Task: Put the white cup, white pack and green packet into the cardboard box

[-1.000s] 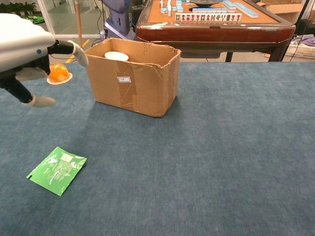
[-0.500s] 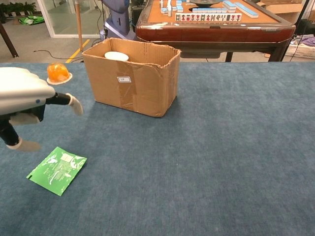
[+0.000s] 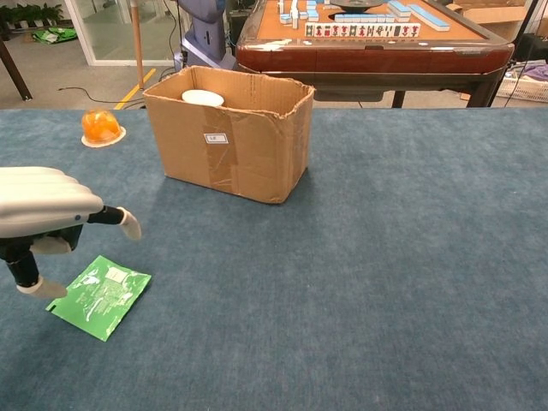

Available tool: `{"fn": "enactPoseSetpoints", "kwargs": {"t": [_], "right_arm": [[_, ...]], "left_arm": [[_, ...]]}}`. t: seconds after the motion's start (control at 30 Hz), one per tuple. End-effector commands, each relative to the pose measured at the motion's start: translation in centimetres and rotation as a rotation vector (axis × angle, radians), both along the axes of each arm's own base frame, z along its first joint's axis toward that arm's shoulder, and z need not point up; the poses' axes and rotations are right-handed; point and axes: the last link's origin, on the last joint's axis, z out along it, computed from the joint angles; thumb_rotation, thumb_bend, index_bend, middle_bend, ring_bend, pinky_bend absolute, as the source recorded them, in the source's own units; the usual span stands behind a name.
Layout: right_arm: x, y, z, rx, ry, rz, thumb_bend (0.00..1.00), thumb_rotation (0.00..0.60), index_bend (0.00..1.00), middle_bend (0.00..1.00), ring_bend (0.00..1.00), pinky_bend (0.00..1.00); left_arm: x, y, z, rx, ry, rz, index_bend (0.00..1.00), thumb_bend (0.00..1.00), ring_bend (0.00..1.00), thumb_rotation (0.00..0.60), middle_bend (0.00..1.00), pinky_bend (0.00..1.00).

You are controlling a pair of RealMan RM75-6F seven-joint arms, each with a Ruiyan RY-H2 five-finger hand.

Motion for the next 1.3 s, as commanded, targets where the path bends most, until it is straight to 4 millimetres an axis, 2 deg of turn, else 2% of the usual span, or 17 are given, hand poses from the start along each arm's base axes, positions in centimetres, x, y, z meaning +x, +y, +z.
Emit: {"fn": "enactPoseSetpoints", "kwargs": {"t": [0.03, 0.43, 1.3], "right_arm": [[0.0, 0.0, 0.0, 0.000, -0.001, 0.001, 0.09, 0.600, 0.19, 0.20, 0.04, 0.17], [0.0, 0.1, 0.1, -0.003, -0.003, 0.002, 0.09, 0.600, 0.19, 0.19, 0.04, 0.17], [0.0, 0.1, 0.0, -0.003, -0.001, 0.000, 0.09, 0.600, 0.19, 0.19, 0.04, 0.17]], "left_arm": [[-0.4, 0.2, -0.6, -0.012, 0.011, 0.024, 0.19, 0.17, 0.80, 0.600, 1.00, 0.88], [-1.6, 0.4, -1.7, -0.037, 0.039, 0.094, 0.19, 0.17, 0.80, 0.600, 1.00, 0.88], [-2.6, 0.4, -2.7, -0.073, 0.053, 0.138, 0.24, 0.17, 0.80, 0.600, 1.00, 0.88]]}}
